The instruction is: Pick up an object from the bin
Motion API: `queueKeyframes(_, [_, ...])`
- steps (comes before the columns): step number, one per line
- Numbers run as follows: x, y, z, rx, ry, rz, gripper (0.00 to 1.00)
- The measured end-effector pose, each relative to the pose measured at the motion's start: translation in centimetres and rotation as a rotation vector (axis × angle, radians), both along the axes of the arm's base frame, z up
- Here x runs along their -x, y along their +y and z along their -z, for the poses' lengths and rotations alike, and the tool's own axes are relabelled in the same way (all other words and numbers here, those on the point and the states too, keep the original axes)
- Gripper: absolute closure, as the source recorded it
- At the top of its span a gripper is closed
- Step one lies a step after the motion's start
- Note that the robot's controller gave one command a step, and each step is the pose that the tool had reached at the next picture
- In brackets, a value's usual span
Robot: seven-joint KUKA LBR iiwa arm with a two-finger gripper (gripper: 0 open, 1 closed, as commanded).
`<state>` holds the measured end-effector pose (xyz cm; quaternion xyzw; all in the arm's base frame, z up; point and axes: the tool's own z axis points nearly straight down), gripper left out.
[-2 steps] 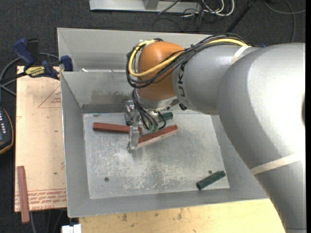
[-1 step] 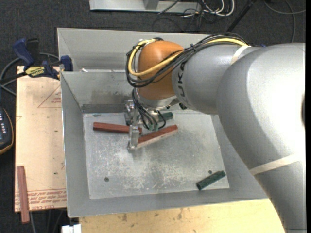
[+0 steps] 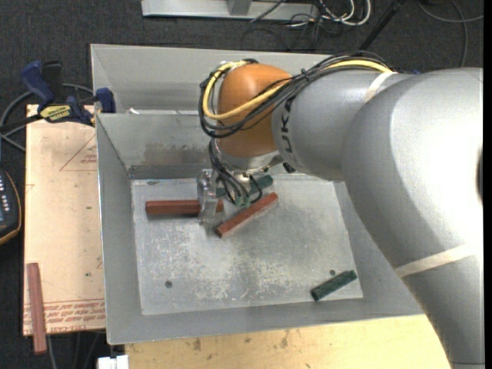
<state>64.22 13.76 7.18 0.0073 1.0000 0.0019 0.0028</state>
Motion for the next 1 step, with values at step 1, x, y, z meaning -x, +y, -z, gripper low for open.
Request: queueKeyframes(1, [-0.15,0.02,-3.27,0.001,0.000,0.000,1.00])
